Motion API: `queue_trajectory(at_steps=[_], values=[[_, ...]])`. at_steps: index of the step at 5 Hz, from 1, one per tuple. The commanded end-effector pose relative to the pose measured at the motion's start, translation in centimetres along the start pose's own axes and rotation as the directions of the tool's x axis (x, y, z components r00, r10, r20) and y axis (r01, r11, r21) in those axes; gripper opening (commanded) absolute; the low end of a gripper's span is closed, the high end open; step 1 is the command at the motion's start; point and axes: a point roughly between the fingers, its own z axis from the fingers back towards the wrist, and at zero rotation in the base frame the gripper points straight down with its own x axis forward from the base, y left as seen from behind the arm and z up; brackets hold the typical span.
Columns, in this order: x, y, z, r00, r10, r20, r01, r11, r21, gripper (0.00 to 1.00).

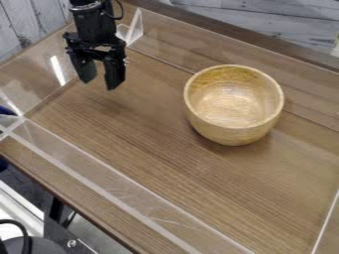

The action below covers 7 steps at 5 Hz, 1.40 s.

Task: Remove the green block from inside the brown bowl and put it on the table

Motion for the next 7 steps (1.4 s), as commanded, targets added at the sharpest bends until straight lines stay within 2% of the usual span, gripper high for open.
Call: queue_trajectory(at_steps=[1, 3, 7], values=[[1.1, 0.5, 2.3, 0.997, -0.003, 0.076, 0.0, 0.999, 0.033, 1.0], [1.4, 0.5, 2.8, 0.997, 0.007, 0.082, -0.008, 1.0, 0.018, 1.0], [3.1, -2.2, 2.6, 0.992, -0.086, 0.09, 0.086, 0.996, 0.008, 1.0]])
